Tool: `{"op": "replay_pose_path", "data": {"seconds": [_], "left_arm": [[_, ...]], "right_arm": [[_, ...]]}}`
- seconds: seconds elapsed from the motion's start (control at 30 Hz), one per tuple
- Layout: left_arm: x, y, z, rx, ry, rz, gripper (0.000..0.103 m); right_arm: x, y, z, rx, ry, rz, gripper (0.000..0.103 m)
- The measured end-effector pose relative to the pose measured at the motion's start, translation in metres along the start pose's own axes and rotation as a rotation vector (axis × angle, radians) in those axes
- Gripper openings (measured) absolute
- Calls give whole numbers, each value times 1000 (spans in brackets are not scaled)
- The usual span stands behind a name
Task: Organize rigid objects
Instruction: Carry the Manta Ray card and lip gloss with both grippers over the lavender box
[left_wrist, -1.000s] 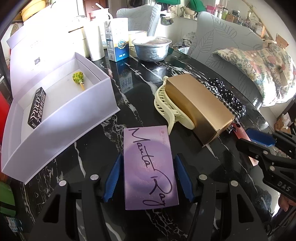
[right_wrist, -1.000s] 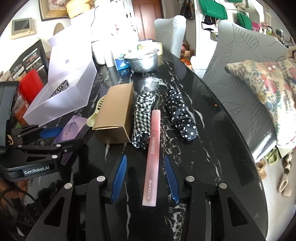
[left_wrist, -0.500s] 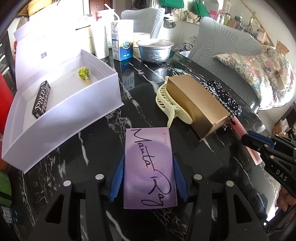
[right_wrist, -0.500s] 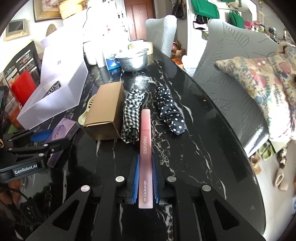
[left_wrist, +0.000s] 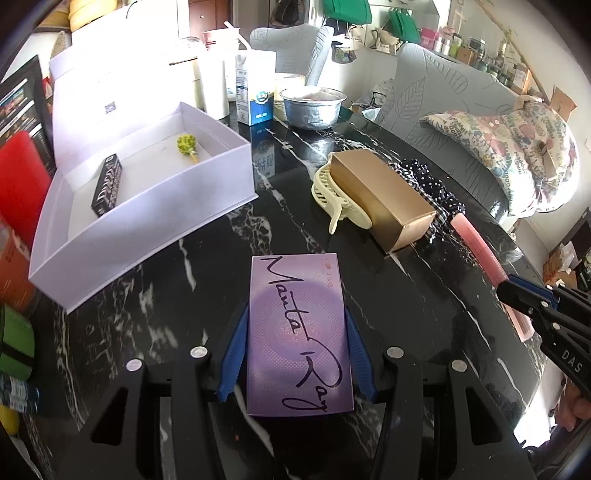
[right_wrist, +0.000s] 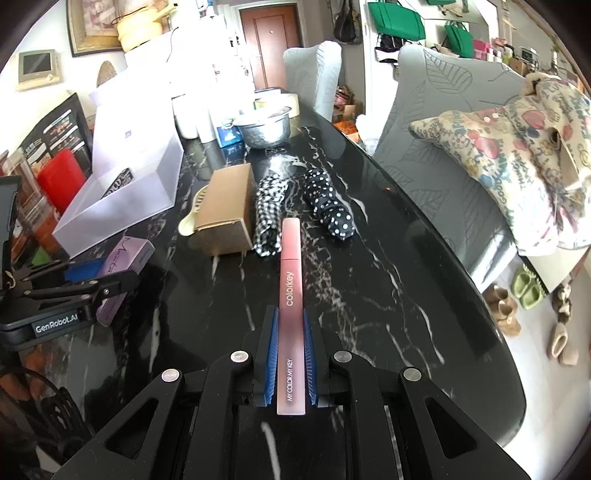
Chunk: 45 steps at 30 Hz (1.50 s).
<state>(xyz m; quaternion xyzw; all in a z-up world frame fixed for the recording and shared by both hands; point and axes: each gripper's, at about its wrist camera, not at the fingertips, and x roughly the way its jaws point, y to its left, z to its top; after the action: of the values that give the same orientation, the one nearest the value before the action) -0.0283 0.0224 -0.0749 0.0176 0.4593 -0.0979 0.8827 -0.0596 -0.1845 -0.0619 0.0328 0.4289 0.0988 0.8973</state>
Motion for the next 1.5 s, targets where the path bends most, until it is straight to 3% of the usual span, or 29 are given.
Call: {"op": "replay_pose_path", "data": {"seconds": [0.47, 1.0, 1.5], "left_arm": [[-41, 14, -31, -71, -42, 91, 50], [-83, 54, -71, -231, -81, 198, 50], [-99, 79, -74, -304, -105, 216, 50]], "right_arm": [[-16, 33, -25, -78, 4, 110, 13], [-18, 99, -28, -275, 7, 274, 13], [-19, 147, -22, -382, 2, 370, 13]]}}
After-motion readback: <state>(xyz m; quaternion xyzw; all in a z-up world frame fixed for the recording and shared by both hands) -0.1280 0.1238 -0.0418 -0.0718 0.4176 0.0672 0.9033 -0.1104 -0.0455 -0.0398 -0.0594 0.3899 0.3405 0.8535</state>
